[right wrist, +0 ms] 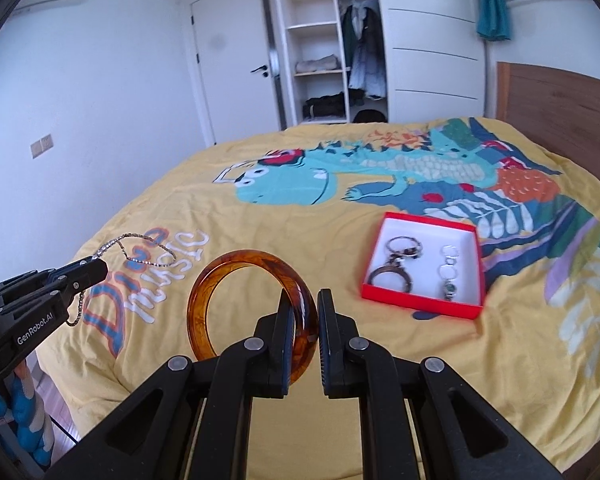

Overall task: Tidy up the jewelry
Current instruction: 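Lift the necklace and amber bangle and carry them toward the red box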

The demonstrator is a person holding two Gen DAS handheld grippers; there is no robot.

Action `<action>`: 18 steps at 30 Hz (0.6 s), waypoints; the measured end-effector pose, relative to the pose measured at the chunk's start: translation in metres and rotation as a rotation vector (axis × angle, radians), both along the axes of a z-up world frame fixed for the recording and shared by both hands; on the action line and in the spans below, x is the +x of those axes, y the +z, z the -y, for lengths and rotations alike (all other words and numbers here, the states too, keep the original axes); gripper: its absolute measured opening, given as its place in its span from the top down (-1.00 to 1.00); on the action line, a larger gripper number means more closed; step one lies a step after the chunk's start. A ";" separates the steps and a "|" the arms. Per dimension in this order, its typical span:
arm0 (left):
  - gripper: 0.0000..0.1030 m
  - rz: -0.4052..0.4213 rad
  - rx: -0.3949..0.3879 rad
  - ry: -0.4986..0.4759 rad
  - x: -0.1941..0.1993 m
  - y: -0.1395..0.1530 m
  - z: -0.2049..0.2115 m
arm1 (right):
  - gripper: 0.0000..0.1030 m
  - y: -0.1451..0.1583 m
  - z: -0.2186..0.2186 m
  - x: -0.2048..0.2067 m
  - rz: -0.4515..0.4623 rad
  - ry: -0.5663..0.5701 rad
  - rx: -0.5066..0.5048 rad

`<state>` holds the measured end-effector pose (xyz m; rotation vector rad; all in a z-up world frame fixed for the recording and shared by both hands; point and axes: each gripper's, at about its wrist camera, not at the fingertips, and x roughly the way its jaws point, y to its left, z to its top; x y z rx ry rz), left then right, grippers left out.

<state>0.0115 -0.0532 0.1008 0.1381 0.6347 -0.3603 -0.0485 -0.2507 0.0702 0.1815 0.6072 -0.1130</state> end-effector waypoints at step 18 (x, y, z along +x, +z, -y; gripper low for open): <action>0.85 -0.023 0.102 -0.140 -0.005 0.000 0.123 | 0.79 -0.019 0.111 -0.027 0.009 -0.169 0.063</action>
